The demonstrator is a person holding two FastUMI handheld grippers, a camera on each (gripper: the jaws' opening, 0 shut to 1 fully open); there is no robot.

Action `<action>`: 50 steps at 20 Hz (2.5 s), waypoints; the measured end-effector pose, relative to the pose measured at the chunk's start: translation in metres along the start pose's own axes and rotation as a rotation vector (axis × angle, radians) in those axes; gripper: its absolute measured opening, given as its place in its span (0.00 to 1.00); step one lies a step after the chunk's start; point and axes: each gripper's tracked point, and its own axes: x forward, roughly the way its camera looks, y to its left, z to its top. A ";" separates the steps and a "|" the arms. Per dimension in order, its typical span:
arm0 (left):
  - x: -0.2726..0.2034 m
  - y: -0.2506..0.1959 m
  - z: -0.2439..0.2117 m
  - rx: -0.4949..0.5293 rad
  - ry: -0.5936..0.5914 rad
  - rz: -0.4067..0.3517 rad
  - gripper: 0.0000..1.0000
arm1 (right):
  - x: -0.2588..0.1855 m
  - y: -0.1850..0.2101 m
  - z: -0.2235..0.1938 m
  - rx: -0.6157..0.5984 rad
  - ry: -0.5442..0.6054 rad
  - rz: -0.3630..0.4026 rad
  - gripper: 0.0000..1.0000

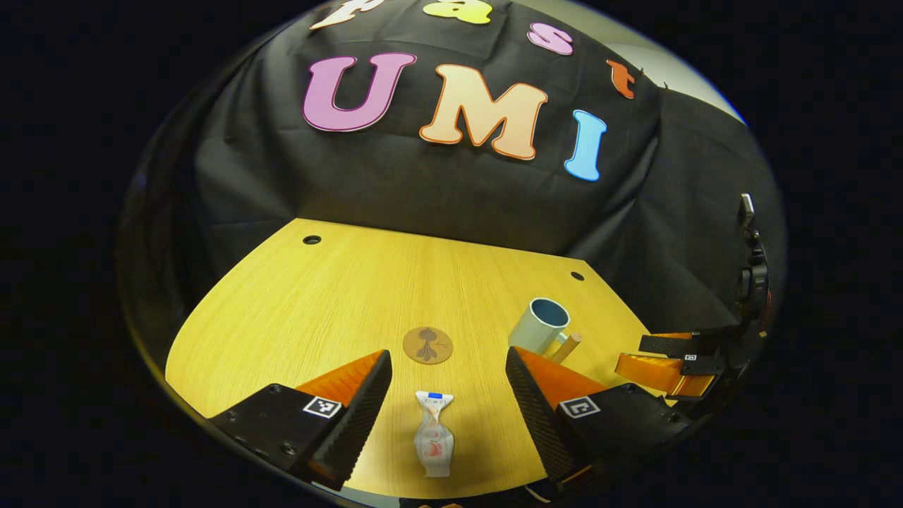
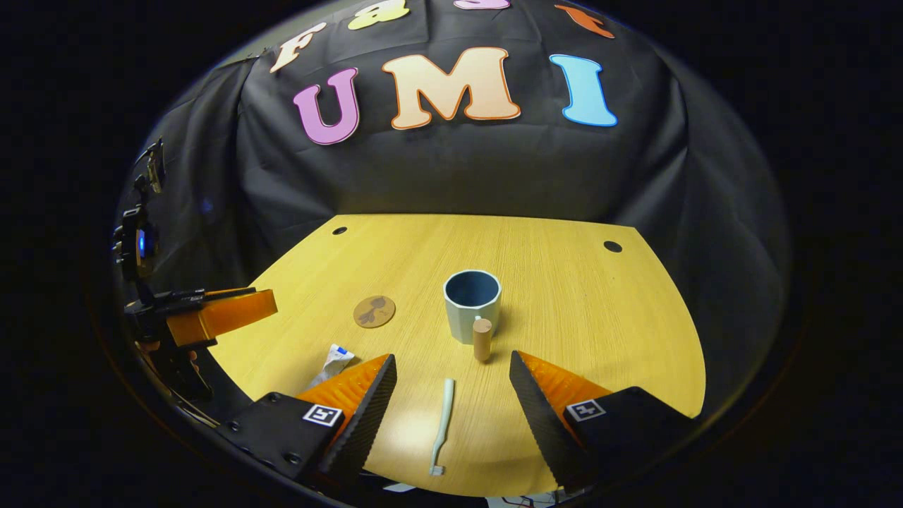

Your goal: Put the toothbrush and toothpaste on the desktop into the cup, then pick up the cup and place it on the coaster on the desktop.

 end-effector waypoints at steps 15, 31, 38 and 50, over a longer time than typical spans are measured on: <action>-0.009 0.048 -0.041 -0.057 0.123 0.077 0.96 | 0.033 0.010 -0.048 -0.052 0.305 0.029 0.99; 0.003 0.123 -0.070 -0.131 0.199 0.126 0.96 | 0.101 0.006 -0.116 -0.101 0.699 -0.065 0.99; 0.006 0.126 -0.076 -0.137 0.221 0.116 0.96 | 0.110 0.012 -0.128 -0.111 0.758 -0.078 0.72; 0.007 0.124 -0.073 -0.119 0.235 0.100 0.96 | 0.110 0.008 -0.130 -0.057 0.806 -0.106 0.16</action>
